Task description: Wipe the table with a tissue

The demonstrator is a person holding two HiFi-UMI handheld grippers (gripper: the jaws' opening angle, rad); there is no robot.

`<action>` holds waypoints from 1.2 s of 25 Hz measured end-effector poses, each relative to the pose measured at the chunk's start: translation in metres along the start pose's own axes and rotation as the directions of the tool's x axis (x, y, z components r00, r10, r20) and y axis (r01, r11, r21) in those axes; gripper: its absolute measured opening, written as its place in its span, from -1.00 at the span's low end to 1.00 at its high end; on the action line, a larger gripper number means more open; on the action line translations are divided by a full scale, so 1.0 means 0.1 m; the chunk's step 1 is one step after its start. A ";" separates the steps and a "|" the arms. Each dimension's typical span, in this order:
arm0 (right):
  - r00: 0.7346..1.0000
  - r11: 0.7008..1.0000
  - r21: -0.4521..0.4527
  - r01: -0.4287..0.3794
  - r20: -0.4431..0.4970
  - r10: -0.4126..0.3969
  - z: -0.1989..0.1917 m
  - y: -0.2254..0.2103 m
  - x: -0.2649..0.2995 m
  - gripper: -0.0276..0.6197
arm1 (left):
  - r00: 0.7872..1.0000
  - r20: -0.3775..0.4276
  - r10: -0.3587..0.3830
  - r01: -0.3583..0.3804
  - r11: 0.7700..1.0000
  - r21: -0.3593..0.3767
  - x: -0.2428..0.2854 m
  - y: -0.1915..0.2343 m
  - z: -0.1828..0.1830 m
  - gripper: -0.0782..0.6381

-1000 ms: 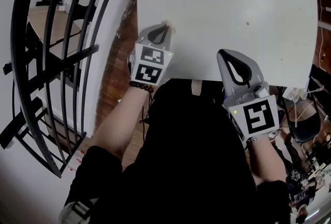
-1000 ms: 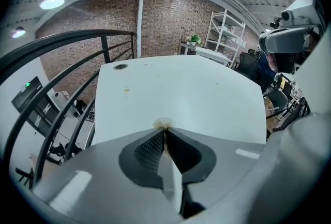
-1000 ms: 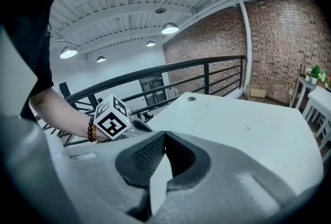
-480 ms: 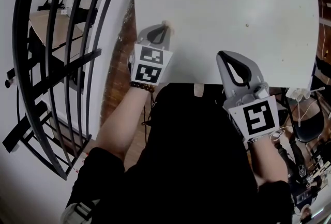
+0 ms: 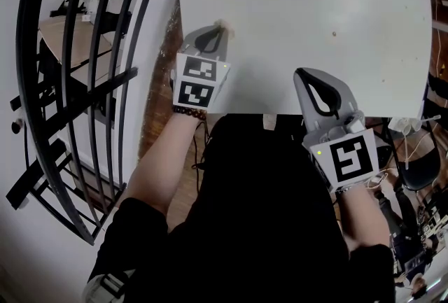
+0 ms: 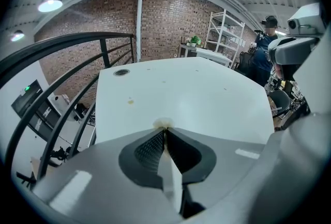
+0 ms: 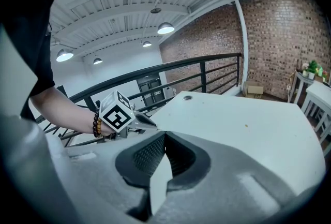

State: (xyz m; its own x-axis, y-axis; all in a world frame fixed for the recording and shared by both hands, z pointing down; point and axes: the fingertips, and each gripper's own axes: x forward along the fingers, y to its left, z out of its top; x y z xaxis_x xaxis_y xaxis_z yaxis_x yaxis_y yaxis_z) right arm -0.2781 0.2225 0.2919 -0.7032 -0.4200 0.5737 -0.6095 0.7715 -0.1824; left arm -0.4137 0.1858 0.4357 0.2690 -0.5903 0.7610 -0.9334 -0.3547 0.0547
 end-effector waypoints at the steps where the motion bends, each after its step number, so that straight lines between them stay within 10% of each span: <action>1: 1.000 1.000 -0.001 0.000 0.000 0.000 0.00 0.00 0.00 -0.94 | 1.000 0.004 0.001 -0.001 1.000 0.001 -0.01 0.01 0.02 -0.69; 30: 1.000 1.000 -0.029 -0.003 0.021 0.004 0.15 -0.01 0.23 -0.94 | 0.995 0.044 0.089 -0.088 0.996 -0.017 0.03 0.58 0.39 -0.69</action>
State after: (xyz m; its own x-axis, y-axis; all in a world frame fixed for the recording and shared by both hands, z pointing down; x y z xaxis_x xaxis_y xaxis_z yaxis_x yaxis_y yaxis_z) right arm -0.2995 0.2051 0.2927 -0.7133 -0.4269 0.5559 -0.5963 0.7864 -0.1611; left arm -0.4574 0.1355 0.4160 0.1953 -0.6509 0.7336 -0.9573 -0.2891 -0.0017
